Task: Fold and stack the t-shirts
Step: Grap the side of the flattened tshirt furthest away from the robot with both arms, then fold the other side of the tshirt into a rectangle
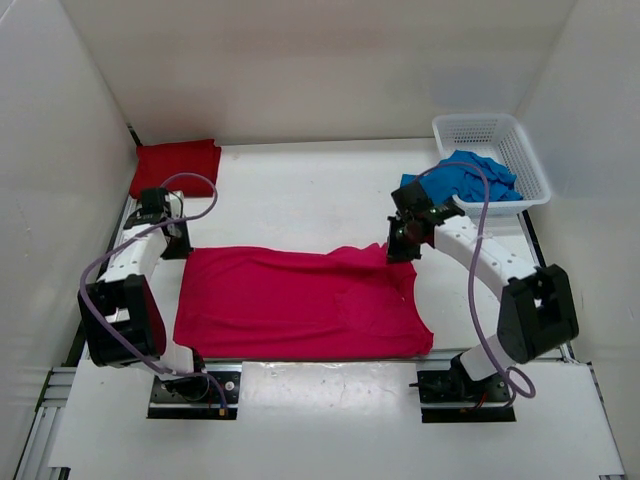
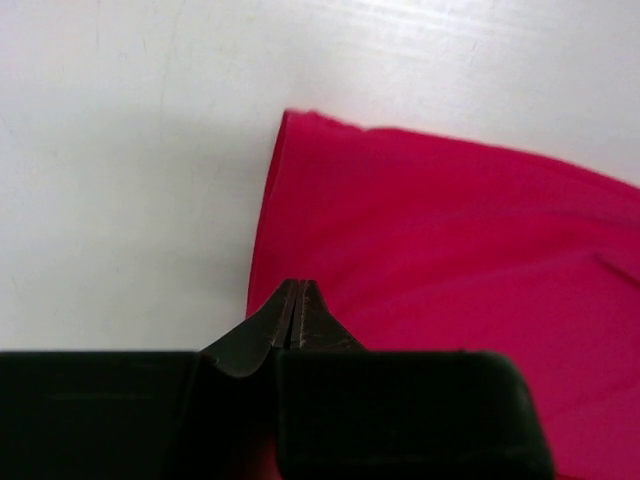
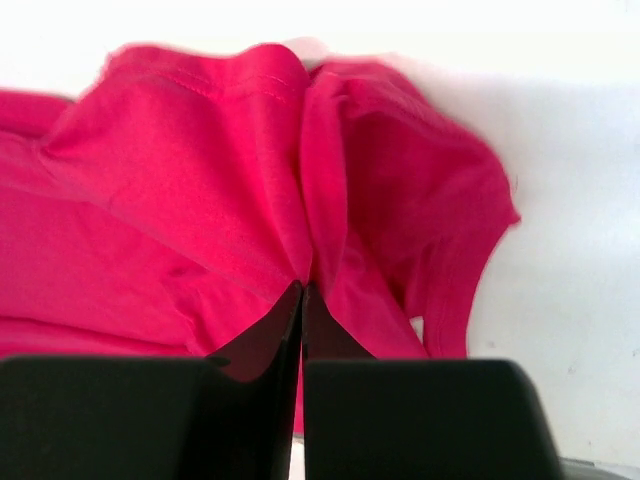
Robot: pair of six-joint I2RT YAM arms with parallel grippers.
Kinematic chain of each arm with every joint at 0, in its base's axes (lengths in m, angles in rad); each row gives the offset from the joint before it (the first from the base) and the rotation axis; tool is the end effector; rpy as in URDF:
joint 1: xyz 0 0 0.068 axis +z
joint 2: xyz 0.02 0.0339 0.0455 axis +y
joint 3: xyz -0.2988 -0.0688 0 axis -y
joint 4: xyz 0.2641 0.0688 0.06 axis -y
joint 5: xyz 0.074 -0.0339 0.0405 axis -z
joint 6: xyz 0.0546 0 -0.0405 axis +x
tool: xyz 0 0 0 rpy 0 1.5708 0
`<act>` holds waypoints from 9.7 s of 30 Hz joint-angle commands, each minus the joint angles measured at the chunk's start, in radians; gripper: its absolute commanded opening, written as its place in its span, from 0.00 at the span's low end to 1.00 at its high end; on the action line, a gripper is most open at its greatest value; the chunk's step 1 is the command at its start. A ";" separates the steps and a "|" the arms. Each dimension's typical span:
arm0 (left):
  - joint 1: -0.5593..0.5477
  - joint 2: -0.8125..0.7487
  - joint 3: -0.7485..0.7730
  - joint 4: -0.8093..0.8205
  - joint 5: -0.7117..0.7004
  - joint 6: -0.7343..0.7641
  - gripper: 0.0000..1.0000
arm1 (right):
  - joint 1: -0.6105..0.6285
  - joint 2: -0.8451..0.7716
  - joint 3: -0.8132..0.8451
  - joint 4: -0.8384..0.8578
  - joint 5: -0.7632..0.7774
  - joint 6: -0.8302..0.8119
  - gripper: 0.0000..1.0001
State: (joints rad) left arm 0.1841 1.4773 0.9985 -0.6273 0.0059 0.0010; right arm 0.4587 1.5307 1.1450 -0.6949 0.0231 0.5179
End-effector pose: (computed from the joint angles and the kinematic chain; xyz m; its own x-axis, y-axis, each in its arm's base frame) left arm 0.3066 0.0568 0.2276 -0.8790 -0.1627 -0.4482 -0.1796 0.9837 -0.0048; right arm 0.3017 0.1476 0.2549 -0.9016 0.1067 -0.4191 0.0155 0.9764 0.2154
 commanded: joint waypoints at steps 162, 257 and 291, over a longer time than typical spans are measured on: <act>0.120 0.063 0.052 -0.130 -0.032 -0.001 0.57 | 0.101 -0.081 -0.381 0.136 0.054 0.165 0.00; 0.060 -0.032 0.063 -0.074 0.026 -0.001 0.11 | 0.080 -0.046 -0.079 0.031 0.172 0.048 0.00; 0.060 0.251 0.095 -0.107 0.016 -0.001 0.48 | 0.098 -0.014 -0.206 0.129 0.077 0.099 0.00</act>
State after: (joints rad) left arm 0.2447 1.7325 1.0634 -0.7494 0.0196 -0.0002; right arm 0.5529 1.5131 0.9516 -0.5808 0.1032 0.6064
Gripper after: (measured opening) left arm 0.497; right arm 0.003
